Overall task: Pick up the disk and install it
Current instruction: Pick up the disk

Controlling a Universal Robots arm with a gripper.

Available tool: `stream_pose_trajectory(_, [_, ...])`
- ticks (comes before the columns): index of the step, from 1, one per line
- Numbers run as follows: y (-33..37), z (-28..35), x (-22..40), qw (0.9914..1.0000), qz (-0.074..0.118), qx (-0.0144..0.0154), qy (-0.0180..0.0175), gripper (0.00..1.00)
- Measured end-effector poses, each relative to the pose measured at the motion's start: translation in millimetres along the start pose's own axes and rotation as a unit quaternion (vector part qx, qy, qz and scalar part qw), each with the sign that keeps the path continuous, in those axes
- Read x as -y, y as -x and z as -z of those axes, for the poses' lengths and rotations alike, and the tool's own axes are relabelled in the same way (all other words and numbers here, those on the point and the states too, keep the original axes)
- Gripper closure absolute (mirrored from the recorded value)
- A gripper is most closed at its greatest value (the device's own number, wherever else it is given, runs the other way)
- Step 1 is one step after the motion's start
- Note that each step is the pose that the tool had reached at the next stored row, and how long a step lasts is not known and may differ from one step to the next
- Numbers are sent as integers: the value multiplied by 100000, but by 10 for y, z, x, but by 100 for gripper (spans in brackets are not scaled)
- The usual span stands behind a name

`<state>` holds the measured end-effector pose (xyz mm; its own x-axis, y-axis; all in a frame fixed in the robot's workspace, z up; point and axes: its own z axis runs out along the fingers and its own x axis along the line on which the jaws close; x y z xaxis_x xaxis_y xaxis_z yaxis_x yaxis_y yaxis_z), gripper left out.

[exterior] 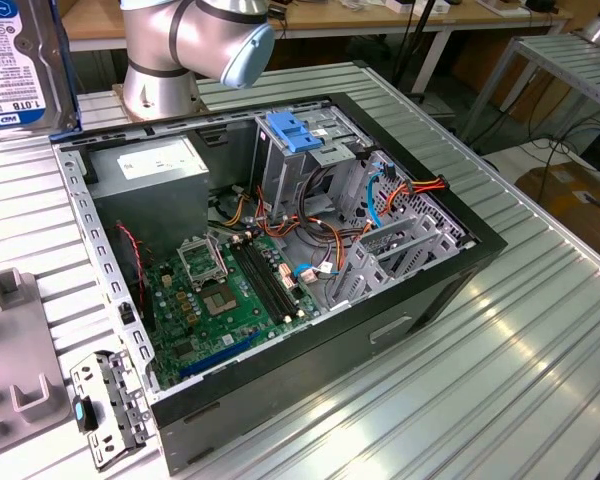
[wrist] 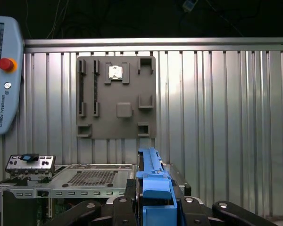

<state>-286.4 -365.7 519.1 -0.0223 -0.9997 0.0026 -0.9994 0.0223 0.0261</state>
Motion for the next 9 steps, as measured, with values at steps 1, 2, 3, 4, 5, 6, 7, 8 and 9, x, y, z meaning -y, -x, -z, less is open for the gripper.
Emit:
stream_pose_trajectory(1, [0, 1, 7, 100000, 1, -2, 2, 63])
stream_pose_trajectory(2, [0, 1, 13, 100000, 1, -5, 5, 63])
stream_pose_trajectory(3, [1, 1, 23, 100000, 4, -4, 4, 63])
stream_pose_trajectory(4, [1, 1, 31, 100000, -2, -2, 3, 63])
stream_pose_trajectory(5, [1, 1, 36, 100000, 0, 0, -3, 63])
stream_pose_trajectory(6, [1, 2, 50, 100000, -1, -2, 3, 63])
stream_pose_trajectory(7, [1, 2, 59, 100000, 1, -2, 1, 63])
stream_pose_trajectory(8, [1, 2, 68, 100000, 4, -2, 2, 63])
stream_pose_trajectory(9, [2, 2, 79, 100000, 3, -1, 1, 63])
